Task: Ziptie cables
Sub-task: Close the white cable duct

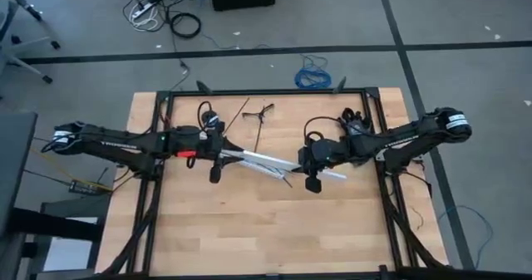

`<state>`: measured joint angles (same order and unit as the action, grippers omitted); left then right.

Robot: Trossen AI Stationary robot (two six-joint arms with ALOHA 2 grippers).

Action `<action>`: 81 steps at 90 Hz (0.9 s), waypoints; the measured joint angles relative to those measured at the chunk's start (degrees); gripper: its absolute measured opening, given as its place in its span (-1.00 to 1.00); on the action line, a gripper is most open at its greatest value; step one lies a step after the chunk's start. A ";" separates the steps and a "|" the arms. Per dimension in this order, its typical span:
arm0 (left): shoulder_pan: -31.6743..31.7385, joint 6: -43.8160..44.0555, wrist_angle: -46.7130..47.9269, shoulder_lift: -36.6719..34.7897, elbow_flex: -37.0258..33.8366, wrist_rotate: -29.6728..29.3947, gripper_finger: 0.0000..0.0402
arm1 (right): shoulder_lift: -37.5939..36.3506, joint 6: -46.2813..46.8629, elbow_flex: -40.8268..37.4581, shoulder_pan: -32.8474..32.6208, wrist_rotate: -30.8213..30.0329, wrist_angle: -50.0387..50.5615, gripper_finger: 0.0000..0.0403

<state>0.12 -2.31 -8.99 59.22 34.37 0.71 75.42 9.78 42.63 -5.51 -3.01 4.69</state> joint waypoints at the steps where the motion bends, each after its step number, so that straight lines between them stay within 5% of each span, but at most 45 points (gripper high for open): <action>1: -0.01 0.00 -0.14 0.17 0.00 0.00 -0.37 | 0.01 -0.07 0.00 0.09 0.04 -0.23 -1.00; 26: -0.06 -0.22 -3.00 3.01 0.00 -0.02 -0.40 | 0.09 -0.47 0.00 1.54 1.82 -0.86 -1.00; 59: -0.02 -1.82 -3.48 3.08 0.00 -0.06 -0.94 | 0.09 0.41 0.00 1.52 2.41 -0.49 -1.00; 81: -0.06 -0.97 -5.32 3.08 0.00 0.01 -0.99 | 0.09 -1.89 0.00 1.54 0.05 -2.04 -0.79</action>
<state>0.05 -3.28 -14.31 62.30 34.37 0.72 75.50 7.89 42.63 -3.97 -2.95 2.66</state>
